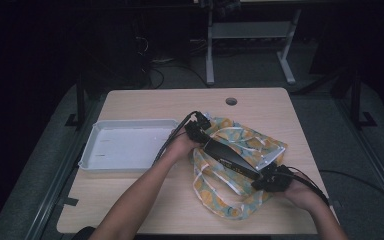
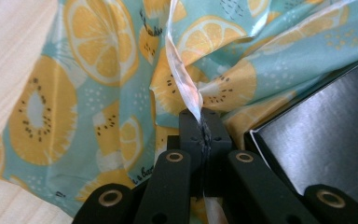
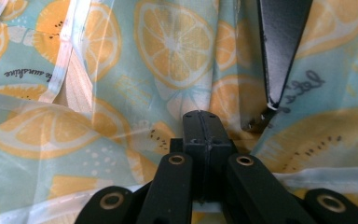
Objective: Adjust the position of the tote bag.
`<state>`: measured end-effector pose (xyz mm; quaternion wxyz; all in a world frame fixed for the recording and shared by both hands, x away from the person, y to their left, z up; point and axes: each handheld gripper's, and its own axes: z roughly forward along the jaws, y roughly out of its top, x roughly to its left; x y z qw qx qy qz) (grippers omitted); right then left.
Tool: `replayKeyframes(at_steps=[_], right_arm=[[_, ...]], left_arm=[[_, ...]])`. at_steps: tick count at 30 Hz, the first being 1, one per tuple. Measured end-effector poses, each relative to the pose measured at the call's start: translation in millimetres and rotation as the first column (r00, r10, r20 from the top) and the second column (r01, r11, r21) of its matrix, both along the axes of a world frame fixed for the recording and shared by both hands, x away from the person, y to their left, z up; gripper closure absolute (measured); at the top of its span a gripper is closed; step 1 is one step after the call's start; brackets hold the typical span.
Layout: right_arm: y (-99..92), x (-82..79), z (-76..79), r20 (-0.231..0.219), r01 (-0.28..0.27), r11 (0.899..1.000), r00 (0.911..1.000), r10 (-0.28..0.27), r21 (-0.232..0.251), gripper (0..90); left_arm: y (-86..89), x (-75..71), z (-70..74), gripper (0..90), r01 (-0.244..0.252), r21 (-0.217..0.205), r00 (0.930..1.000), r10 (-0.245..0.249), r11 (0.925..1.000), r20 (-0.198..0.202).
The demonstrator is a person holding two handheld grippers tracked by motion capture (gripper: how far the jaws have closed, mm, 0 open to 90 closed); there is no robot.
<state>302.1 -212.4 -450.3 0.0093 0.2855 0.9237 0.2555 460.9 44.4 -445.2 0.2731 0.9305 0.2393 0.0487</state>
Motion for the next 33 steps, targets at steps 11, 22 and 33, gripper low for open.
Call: replayKeyframes(at_steps=[11, 22, 33], right_arm=[[-2.8, -2.4, 11.2, 0.022, 0.02, 0.999, 0.9995, -0.021, 0.037, 83.3], [-15.9, 0.2, 59.9, 0.154, 0.114, 0.985, 0.9791, -0.133, 0.128, 70.5], [0.5, 24.7, 51.5, 0.142, 0.149, 0.982, 0.976, -0.165, 0.114, 65.2]], left_arm=[[-1.6, -1.0, -5.2, 88.9, 0.01, 0.023, 0.9999, -0.01, 0.9997, -0.003], [-1.8, -0.8, -5.3, 89.0, 0.013, 0.024, 0.9999, -0.013, 0.9996, -0.003], [-2.7, -1.6, -5.5, 89.1, 0.009, 0.027, 1.0, -0.009, 0.9996, 0.001]])
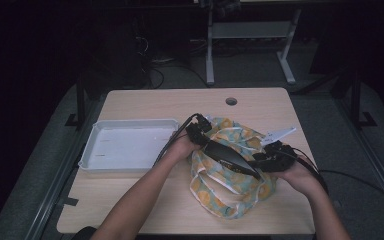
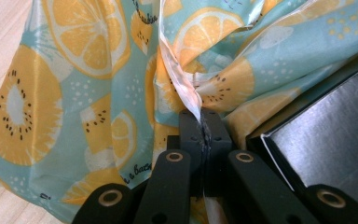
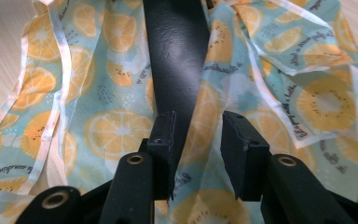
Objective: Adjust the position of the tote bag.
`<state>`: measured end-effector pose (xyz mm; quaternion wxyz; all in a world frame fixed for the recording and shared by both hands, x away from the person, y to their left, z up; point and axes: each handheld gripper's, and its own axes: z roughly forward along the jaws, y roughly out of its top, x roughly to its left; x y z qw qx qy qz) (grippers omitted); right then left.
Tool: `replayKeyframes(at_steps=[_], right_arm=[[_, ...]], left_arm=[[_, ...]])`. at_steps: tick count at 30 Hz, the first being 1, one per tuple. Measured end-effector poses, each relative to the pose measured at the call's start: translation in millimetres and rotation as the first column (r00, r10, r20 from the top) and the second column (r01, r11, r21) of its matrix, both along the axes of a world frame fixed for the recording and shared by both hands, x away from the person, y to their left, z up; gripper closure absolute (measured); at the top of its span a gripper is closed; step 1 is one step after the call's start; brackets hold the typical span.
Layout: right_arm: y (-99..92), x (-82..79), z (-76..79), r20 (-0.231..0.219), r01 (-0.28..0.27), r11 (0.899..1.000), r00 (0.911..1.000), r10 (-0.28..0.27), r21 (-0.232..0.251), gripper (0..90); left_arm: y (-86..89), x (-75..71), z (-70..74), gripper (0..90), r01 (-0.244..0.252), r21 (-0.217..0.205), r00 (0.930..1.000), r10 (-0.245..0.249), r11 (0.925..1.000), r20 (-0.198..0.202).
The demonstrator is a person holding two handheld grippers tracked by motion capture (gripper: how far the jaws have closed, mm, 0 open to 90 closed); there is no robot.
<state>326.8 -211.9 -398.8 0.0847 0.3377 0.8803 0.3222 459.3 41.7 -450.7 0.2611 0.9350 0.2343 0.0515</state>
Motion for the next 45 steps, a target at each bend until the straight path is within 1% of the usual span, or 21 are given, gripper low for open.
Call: replayKeyframes(at_steps=[1, 3, 6, 10, 13, 15, 18, 20, 22, 27, 30, 35, 39, 41, 42, 45], right_arm=[[0.5, 0.6, -0.6, 0.002, -0.005, 1.0, 1.0, 0.005, -0.006, 66.1], [1.5, 0.8, -2.1, 0.002, 0.008, 1.0, 1.0, -0.008, -0.012, 68.3], [1.2, 1.0, -3.0, 0.004, 0.013, 1.0, 0.9999, -0.013, -0.02, 70.5], [2.9, 1.3, -3.4, 0.006, 0.014, 1.0, 0.9999, -0.014, -0.024, 70.7], [5.3, 1.7, -6.5, 0.003, 0.015, 0.999, 0.9999, -0.015, -0.03, 72.8], [5.2, 2.1, -7.6, 0.003, 0.019, 0.999, 0.9998, -0.019, -0.026, 77.1], [4.1, 2.6, -7.0, 0.002, 0.025, 0.999, 0.9997, -0.025, -0.03, 86.6], [4.0, 2.2, -6.7, 0.013, 0.03, 0.999, 0.9995, -0.03, -0.032, 89.6], [2.8, 2.5, -5.6, 0.032, 0.034, 0.999, 0.999, -0.033, -0.034, 89.7], [-5.5, 5.0, -4.7, 0.073, 0.078, 0.996, 0.9945, -0.075, -0.048, 89.9], [-11.7, 7.6, -8.3, 0.084, 0.109, 0.992, 0.9911, -0.104, -0.056, 89.8], [-18.4, 11.6, -14.8, 0.096, 0.144, 0.987, 0.9859, -0.137, -0.071, 89.8], [-21.4, 14.6, -19.4, 0.091, 0.175, 0.981, 0.9816, -0.168, -0.084, 89.8], [-23.6, 16.4, -23.3, 0.087, 0.181, 0.98, 0.981, -0.174, -0.086, 89.8], [-25.2, 17.3, -25.7, 0.078, 0.184, 0.98, 0.9811, -0.178, -0.081, 89.8], [-30.9, 19.8, -34.3, 0.053, 0.193, 0.977, 0.9805, -0.189, -0.085, 89.8]], left_arm=[[0.1, 0.1, 0.1, 89.1, 0.0, 0.0, 1.0, 0.0, 1.0, -0.001], [0.1, 0.1, 0.0, 89.1, 0.0, 0.0, 1.0, 0.0, 1.0, -0.001], [-0.2, 0.0, 0.0, 89.1, -0.001, 0.0, 1.0, 0.001, 1.0, -0.001], [-0.3, -0.1, 0.0, 89.1, -0.001, 0.0, 1.0, 0.001, 1.0, 0.0], [-0.6, -0.4, 0.1, 89.1, 0.0, 0.003, 1.0, 0.0, 1.0, 0.001], [-0.7, -0.5, 0.3, 89.1, 0.001, 0.006, 1.0, -0.001, 1.0, 0.001], [-0.8, -0.4, 0.4, 89.1, 0.002, 0.007, 1.0, -0.002, 1.0, 0.002], [-0.7, -0.4, 0.4, 89.1, 0.002, 0.007, 1.0, -0.002, 1.0, 0.001], [-1.0, -0.5, 0.3, 89.1, 0.003, 0.007, 1.0, -0.003, 1.0, 0.003], [-1.4, -0.9, 0.1, 89.1, 0.004, 0.007, 1.0, -0.004, 1.0, 0.009], [-1.6, -1.1, 0.1, 89.1, 0.006, 0.008, 0.9999, -0.006, 0.9999, 0.009], [-1.8, -1.5, -0.3, 89.1, 0.011, 0.006, 0.9998, -0.011, 0.9999, 0.013], [-0.8, -0.8, -0.3, 89.2, 0.014, 0.003, 0.9999, -0.014, 0.9999, 0.009], [-0.4, -0.5, -0.4, 89.2, 0.015, 0.0, 0.9999, -0.015, 0.9999, 0.007], [-0.3, -0.4, -0.4, 89.2, 0.016, 0.0, 0.9999, -0.016, 0.9999, 0.007], [-0.2, -0.4, -0.3, 89.2, 0.018, 0.003, 0.9998, -0.018, 0.9998, 0.008]])
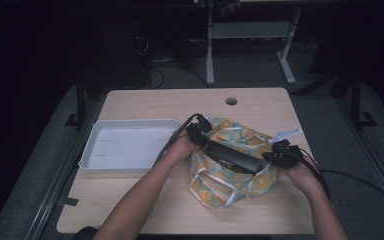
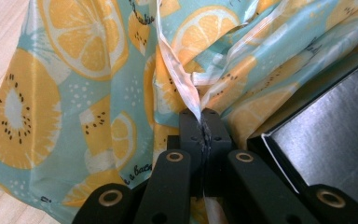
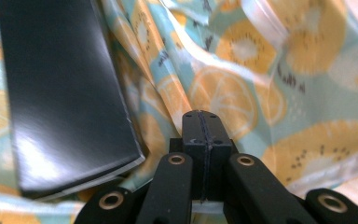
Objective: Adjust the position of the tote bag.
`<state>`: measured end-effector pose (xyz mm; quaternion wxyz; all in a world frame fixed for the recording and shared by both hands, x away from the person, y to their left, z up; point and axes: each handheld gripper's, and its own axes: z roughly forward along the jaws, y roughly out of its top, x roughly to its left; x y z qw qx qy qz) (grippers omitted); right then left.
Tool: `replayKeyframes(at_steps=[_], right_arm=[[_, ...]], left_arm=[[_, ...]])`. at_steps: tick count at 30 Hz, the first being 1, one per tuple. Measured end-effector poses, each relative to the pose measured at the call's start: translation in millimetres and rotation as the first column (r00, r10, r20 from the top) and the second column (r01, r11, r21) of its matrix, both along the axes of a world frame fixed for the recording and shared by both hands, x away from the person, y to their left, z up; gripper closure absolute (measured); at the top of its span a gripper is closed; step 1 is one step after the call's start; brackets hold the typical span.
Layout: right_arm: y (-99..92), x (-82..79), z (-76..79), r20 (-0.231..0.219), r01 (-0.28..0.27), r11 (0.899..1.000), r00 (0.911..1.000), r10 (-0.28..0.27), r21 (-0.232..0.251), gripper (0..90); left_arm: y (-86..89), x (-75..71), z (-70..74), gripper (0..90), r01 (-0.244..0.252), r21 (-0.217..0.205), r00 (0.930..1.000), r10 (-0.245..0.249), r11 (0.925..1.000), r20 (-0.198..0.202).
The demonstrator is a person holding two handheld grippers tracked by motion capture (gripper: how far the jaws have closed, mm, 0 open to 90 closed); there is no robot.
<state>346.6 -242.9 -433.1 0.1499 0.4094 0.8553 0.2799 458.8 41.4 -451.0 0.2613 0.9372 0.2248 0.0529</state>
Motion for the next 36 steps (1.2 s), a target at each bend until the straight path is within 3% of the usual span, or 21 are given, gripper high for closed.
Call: replayKeyframes(at_steps=[9, 13, 17, 21, 23, 28, 36], right_arm=[[-5.2, 2.6, -20.3, -0.075, 0.008, 1.0, 0.9972, -0.007, 0.014, 89.9], [-5.9, 2.9, -23.9, -0.087, 0.008, 1.0, 0.9962, -0.005, 0.029, 89.9], [-7.1, 1.9, -21.7, -0.075, 0.007, 1.0, 0.9972, -0.005, 0.03, 87.4], [-13.6, -3.0, -8.8, -0.047, 0.026, 0.998, 0.9986, -0.023, 0.064, 85.1], [-18.6, -5.9, -0.6, -0.018, 0.035, 0.996, 0.9993, -0.034, 0.083, 83.1], [-25.4, -11.8, 8.6, -0.001, 0.038, 0.993, 0.9993, -0.038, 0.111, 78.7], [-27.0, -16.9, 19.9, 0.023, 0.014, 0.99, 0.9996, -0.018, 0.141, 72.2]], left_arm=[[0.2, -0.2, 0.2, 89.2, 0.003, 0.004, 1.0, -0.003, 1.0, 0.002], [0.3, -0.7, -0.1, 89.1, -0.003, 0.0, 1.0, 0.003, 1.0, 0.0], [1.0, 0.5, 0.0, 88.6, -0.005, -0.006, 1.0, 0.005, 1.0, -0.007], [3.6, 3.4, 0.0, 86.9, -0.011, -0.024, 0.9995, 0.01, 0.9997, -0.031], [4.1, 3.3, 0.9, 84.2, -0.024, -0.033, 0.9992, 0.023, 0.9992, -0.031], [8.6, 5.3, 7.0, 71.3, -0.051, -0.06, 0.9984, 0.05, 0.9969, -0.027], [16.6, 7.1, 23.9, 62.1, -0.082, -0.124, 0.9965, 0.078, 0.9889, -0.03]])
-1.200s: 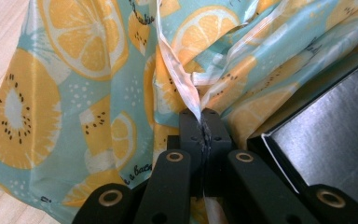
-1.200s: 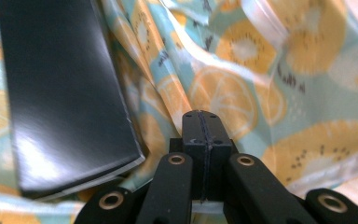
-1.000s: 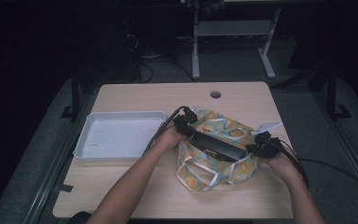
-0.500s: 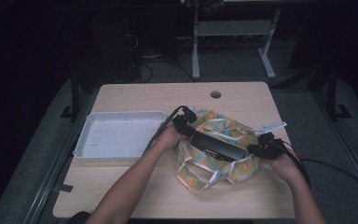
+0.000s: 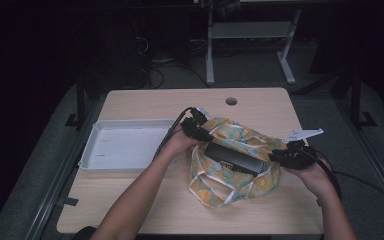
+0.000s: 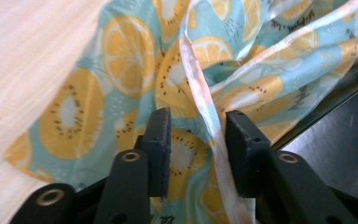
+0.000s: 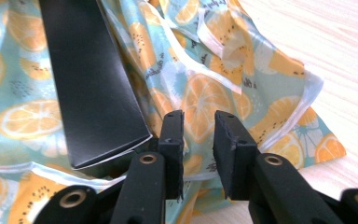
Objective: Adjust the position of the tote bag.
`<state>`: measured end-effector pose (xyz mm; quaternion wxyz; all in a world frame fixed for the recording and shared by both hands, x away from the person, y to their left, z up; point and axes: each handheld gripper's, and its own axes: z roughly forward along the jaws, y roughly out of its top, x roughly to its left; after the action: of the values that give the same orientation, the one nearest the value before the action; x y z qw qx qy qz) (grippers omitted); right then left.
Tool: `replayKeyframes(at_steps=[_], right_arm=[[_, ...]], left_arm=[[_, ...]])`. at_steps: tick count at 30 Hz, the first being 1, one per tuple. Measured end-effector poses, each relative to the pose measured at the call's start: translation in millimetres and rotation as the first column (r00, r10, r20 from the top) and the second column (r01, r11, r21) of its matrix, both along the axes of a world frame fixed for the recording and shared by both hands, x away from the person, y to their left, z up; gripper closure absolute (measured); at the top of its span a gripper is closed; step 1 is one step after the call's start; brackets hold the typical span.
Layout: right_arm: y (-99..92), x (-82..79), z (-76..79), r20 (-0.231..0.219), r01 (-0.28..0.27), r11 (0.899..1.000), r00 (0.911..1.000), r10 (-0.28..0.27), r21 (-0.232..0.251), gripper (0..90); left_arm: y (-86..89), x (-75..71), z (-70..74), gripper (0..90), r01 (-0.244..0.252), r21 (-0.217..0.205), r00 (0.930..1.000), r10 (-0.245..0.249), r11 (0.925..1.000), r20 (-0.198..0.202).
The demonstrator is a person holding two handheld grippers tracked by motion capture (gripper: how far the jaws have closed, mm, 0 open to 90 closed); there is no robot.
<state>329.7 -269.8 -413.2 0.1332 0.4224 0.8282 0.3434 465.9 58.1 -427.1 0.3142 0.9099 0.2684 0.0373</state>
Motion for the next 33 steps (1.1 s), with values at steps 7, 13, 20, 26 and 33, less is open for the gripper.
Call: replayKeyframes(at_steps=[7, 13, 20, 26, 33], right_arm=[[3.5, -2.9, 6.7, 0.001, -0.02, 1.0, 0.9998, 0.02, 0.009, 67.8], [5.2, -3.8, 10.3, 0.0, -0.038, 0.999, 0.9993, 0.038, 0.023, 62.3], [7.8, -7.3, 17.0, 0.016, -0.09, 0.996, 0.9959, 0.089, 0.024, 52.6], [13.1, -10.3, 22.2, 0.01, -0.155, 0.987, 0.9878, 0.155, 0.027, 49.2], [21.6, -8.2, 25.5, -0.019, -0.229, 0.973, 0.9731, 0.23, 0.021, 43.3]], left_arm=[[1.0, -0.9, 15.1, 49.3, -0.003, -0.058, 1.0, 0.004, 0.9983, 0.008], [1.9, -6.0, 27.7, 42.9, 0.013, -0.092, 0.9996, -0.011, 0.9957, 0.025], [14.7, -17.5, 44.0, 39.8, 0.051, -0.081, 0.9979, -0.048, 0.9954, 0.042], [28.2, -36.4, 60.2, 38.4, 0.072, -0.103, 0.9957, -0.065, 0.9921, 0.066], [54.4, -54.9, 64.9, 38.0, 0.082, -0.103, 0.9947, -0.075, 0.9913, 0.07]])
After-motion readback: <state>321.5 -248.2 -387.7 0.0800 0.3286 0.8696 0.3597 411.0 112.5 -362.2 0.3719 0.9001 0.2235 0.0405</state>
